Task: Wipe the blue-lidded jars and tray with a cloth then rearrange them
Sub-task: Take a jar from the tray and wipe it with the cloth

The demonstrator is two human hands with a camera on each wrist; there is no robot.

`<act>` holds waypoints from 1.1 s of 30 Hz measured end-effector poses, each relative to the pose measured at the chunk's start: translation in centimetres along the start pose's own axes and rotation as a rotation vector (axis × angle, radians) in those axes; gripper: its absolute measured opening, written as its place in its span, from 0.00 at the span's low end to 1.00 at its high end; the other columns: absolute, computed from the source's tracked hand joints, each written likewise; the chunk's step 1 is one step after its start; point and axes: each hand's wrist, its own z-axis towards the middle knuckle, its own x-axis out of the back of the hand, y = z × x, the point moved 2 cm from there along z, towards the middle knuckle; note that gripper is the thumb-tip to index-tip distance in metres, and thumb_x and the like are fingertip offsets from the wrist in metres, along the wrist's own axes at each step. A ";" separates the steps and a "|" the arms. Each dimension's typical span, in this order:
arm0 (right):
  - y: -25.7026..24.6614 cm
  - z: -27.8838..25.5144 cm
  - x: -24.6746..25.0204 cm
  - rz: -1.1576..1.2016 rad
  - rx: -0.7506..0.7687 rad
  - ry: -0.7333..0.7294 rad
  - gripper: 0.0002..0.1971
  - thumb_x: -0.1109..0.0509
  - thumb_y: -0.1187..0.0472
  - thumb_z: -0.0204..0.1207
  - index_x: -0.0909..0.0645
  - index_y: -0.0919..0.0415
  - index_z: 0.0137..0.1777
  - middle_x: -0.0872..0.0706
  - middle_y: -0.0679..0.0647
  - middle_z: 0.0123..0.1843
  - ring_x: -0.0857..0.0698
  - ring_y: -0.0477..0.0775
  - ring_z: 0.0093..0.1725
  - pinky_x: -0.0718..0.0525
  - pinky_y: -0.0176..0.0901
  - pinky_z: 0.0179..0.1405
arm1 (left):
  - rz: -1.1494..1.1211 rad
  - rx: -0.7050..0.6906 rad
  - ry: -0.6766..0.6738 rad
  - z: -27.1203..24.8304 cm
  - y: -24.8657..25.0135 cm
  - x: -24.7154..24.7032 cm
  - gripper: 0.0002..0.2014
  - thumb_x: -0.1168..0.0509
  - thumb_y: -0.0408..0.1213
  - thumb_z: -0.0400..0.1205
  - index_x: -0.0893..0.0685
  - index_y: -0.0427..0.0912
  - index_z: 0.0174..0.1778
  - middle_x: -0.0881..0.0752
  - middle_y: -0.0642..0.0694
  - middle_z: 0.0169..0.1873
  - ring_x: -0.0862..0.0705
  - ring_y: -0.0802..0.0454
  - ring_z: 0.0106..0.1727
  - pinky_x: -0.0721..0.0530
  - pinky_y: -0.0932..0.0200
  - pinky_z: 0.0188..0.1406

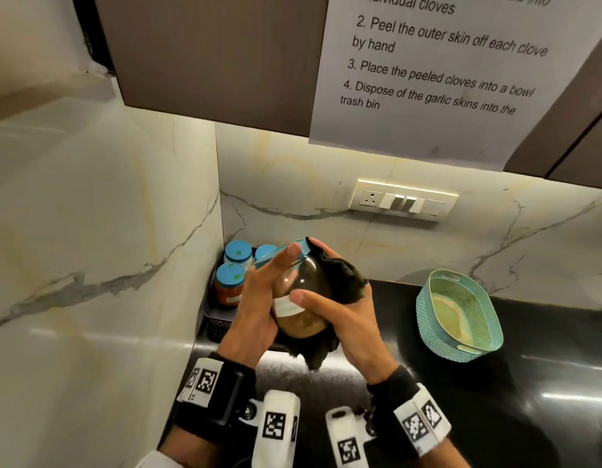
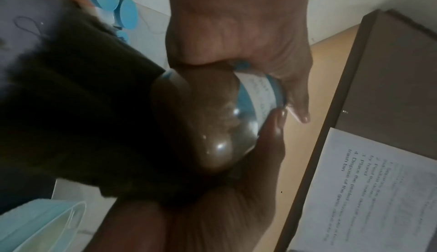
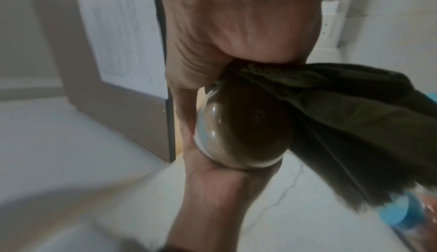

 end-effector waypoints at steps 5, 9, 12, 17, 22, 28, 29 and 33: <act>0.4 -0.5 -0.6 -0.305 0.341 0.024 0.28 0.18 0.61 0.78 0.19 0.61 0.77 0.15 0.55 0.78 0.19 0.62 0.81 0.19 0.64 0.78 | -0.097 -0.012 -0.034 0.0 -0.5 0.4 0.40 0.07 0.61 0.46 0.05 0.42 0.50 0.07 0.35 0.53 0.08 0.36 0.55 0.14 0.34 0.66; -0.4 0.8 -0.1 -0.076 -0.009 0.130 0.19 0.22 0.53 0.82 0.13 0.54 0.71 0.05 0.54 0.60 0.06 0.57 0.61 0.09 0.44 0.58 | 0.018 -0.098 0.037 -0.6 -1.3 -0.1 0.27 0.12 0.53 0.59 0.06 0.42 0.50 0.05 0.40 0.47 0.06 0.42 0.45 0.06 0.51 0.43; 0.1 0.3 -0.6 -0.071 -0.008 0.161 0.17 0.30 0.52 0.87 0.13 0.52 0.72 0.06 0.55 0.63 0.07 0.57 0.64 0.09 0.48 0.61 | 0.026 -0.093 0.060 -0.3 -0.9 0.0 0.19 0.18 0.45 0.68 0.07 0.40 0.51 0.05 0.39 0.47 0.06 0.42 0.44 0.06 0.53 0.42; 0.8 -0.4 -1.3 -0.310 0.190 0.072 0.19 0.31 0.46 0.86 0.17 0.44 0.76 0.13 0.50 0.76 0.18 0.56 0.80 0.19 0.60 0.80 | -0.023 -0.071 0.089 -0.1 -1.3 0.6 0.46 0.10 0.59 0.58 0.11 0.31 0.66 0.09 0.31 0.60 0.09 0.34 0.56 0.10 0.44 0.54; -0.5 2.5 -0.6 -0.168 -0.098 0.149 0.15 0.33 0.51 0.88 0.11 0.51 0.69 0.04 0.54 0.53 0.05 0.59 0.57 0.08 0.47 0.55 | 0.085 -0.111 0.070 -0.7 -1.1 -0.2 0.16 0.18 0.43 0.69 0.05 0.42 0.50 0.04 0.42 0.46 0.05 0.44 0.47 0.08 0.54 0.45; 1.2 0.4 -1.8 -0.289 0.114 0.058 0.19 0.33 0.49 0.89 0.19 0.42 0.79 0.15 0.51 0.79 0.19 0.58 0.81 0.19 0.61 0.79 | 0.027 -0.103 0.146 -0.5 -0.8 0.6 0.29 0.16 0.49 0.73 0.09 0.30 0.62 0.10 0.26 0.61 0.10 0.22 0.62 0.12 0.29 0.66; 0.7 1.4 -1.5 -0.249 0.015 0.076 0.17 0.34 0.51 0.90 0.17 0.45 0.76 0.10 0.54 0.71 0.12 0.61 0.73 0.13 0.58 0.72 | 0.041 -0.107 0.143 -0.8 -1.1 0.4 0.28 0.14 0.48 0.71 0.08 0.32 0.59 0.08 0.29 0.58 0.09 0.25 0.60 0.11 0.31 0.64; 0.3 2.5 -1.4 -0.302 -0.028 0.093 0.17 0.36 0.51 0.91 0.16 0.51 0.75 0.06 0.57 0.62 0.07 0.62 0.63 0.08 0.53 0.61 | 0.029 -0.098 0.130 -0.6 -1.0 0.2 0.30 0.11 0.48 0.65 0.07 0.34 0.58 0.07 0.30 0.56 0.07 0.34 0.54 0.10 0.39 0.59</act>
